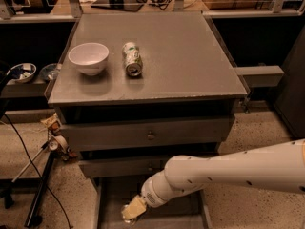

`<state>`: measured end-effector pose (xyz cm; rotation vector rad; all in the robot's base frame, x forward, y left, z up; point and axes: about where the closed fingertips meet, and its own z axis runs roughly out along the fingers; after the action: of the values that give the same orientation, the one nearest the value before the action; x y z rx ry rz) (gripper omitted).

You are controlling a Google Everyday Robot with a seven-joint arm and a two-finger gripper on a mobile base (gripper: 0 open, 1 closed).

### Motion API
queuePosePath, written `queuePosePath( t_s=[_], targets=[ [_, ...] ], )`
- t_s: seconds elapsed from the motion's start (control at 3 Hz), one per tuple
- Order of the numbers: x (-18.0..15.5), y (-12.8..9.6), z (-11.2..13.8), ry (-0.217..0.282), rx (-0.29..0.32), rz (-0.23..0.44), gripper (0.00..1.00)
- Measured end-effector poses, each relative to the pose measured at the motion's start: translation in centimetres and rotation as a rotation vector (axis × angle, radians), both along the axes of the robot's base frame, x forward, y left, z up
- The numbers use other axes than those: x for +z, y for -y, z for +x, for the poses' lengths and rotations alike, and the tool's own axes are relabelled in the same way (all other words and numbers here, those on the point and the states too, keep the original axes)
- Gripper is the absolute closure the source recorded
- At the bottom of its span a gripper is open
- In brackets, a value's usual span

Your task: Place pepsi can into bottom drawer

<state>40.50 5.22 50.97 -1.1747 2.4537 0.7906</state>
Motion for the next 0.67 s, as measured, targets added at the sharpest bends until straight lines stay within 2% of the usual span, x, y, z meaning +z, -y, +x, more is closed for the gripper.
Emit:
queuePosePath(
  t_s=[0.67],
  targets=[
    [-1.5,-0.3,0.0,-0.014,0.012,0.012,1.00]
  ],
)
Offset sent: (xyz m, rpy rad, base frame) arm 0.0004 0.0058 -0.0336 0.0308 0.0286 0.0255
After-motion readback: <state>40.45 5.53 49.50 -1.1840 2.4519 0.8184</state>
